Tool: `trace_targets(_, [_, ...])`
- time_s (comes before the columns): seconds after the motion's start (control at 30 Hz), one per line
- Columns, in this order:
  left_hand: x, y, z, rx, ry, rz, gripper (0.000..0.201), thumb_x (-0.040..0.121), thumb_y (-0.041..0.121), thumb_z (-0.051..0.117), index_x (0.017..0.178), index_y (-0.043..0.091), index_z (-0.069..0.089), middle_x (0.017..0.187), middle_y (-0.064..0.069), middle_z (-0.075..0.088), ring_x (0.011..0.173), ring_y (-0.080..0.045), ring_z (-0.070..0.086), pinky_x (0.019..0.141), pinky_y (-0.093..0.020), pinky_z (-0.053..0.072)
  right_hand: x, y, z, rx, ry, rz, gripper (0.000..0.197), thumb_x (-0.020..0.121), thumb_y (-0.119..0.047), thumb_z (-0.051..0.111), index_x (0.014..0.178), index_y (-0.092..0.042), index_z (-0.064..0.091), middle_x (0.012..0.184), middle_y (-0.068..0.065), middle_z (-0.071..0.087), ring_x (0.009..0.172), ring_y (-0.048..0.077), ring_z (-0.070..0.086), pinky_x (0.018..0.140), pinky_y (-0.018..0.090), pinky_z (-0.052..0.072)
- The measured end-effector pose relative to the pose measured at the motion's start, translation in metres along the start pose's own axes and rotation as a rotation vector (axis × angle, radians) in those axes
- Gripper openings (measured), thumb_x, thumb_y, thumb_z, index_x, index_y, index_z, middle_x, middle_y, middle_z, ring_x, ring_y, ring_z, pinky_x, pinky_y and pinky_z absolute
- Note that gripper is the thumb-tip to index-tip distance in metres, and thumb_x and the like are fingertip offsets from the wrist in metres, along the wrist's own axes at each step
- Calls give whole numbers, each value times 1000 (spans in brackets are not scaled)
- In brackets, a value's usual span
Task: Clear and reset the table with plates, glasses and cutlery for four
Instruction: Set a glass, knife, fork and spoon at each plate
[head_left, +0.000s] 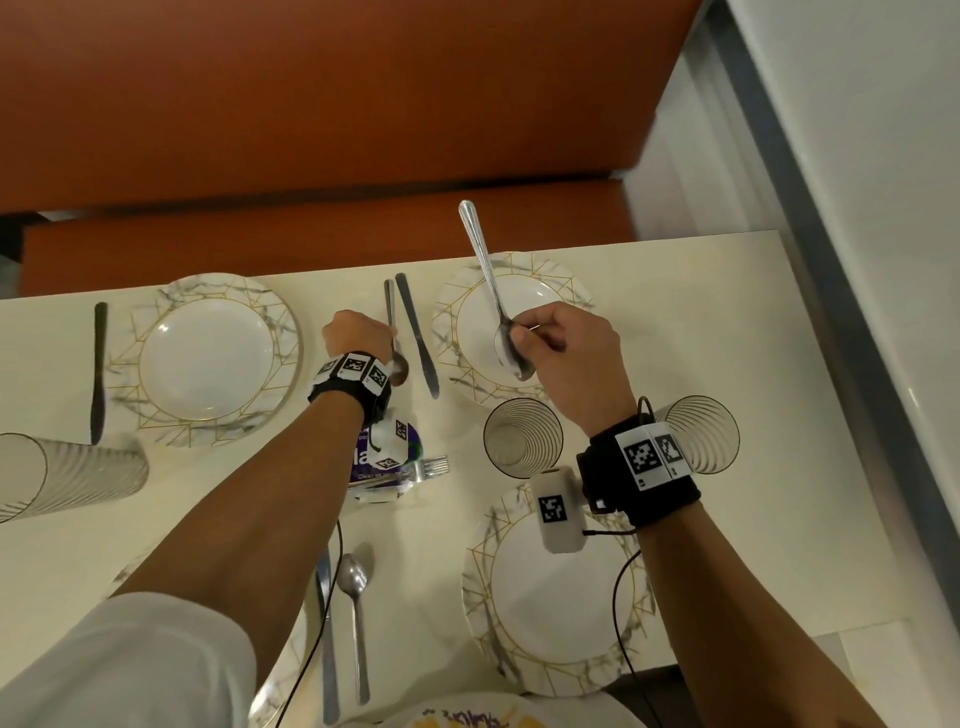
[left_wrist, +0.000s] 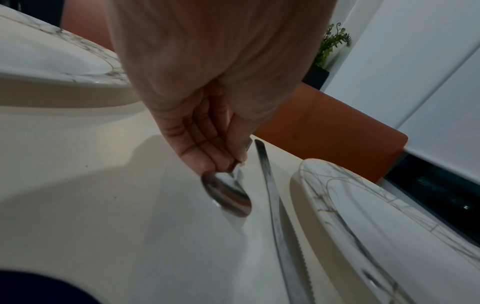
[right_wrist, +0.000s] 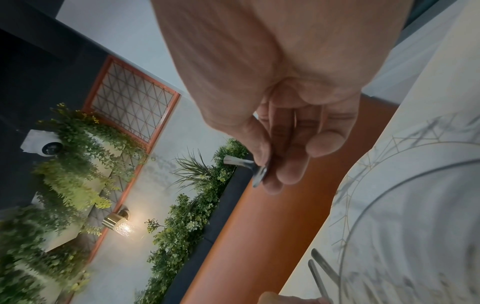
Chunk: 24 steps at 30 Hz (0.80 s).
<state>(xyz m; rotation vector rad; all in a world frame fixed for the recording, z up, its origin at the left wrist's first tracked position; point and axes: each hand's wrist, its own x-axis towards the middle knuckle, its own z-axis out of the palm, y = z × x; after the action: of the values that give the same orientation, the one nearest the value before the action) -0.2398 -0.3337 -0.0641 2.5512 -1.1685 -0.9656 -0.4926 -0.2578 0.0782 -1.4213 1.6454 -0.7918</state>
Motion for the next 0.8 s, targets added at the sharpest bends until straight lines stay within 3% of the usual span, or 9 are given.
trace_targets(0.1, [-3, 3, -1, 49, 28, -5, 31, 93, 33, 74, 91, 3, 79, 90, -9, 78, 81, -26, 71, 69, -30, 54, 1, 1, 0, 9, -3, -1, 10, 92, -19, 70, 99, -14, 73, 84, -4, 76, 76, 13, 73, 79, 43, 62])
trace_targets(0.23, [-5, 1, -1, 23, 70, 26, 30, 95, 33, 71, 99, 4, 77, 101, -12, 77, 91, -29, 71, 81, -36, 61, 1, 2, -1, 8, 0, -1, 9, 92, -19, 70, 99, -15, 73, 82, -4, 76, 73, 13, 73, 76, 44, 62])
trace_targets(0.33, [-14, 6, -1, 62, 178, 197, 37, 93, 41, 72, 121, 17, 67, 127, -11, 59, 118, -32, 56, 93, -45, 52, 1, 4, -4, 8, 7, -9, 9, 92, -19, 70, 99, -14, 73, 81, -2, 76, 72, 14, 73, 75, 44, 62])
trace_targets(0.43, [-12, 13, -2, 323, 142, 373, 57, 89, 52, 74, 139, 31, 56, 144, -12, 45, 131, -36, 43, 103, -51, 44, 1, 7, -7, 3, 14, -3, 8, 92, -19, 70, 98, -15, 73, 81, -3, 76, 73, 13, 73, 77, 43, 62])
trace_targets(0.53, [-8, 18, 0, 452, 71, 411, 63, 89, 54, 74, 146, 36, 53, 152, -11, 38, 137, -37, 38, 107, -54, 43, 2, 11, -11, 5, 15, 0, 5, 92, -20, 70, 96, -19, 73, 83, -5, 77, 77, 11, 73, 81, 42, 61])
trace_targets(0.8, [-10, 18, 5, 413, 18, 387, 63, 89, 45, 77, 147, 39, 54, 154, -9, 36, 139, -37, 36, 109, -56, 42, 1, 13, -17, 16, 18, 14, 4, 92, -20, 71, 95, -23, 71, 84, -6, 77, 77, 9, 73, 79, 32, 61])
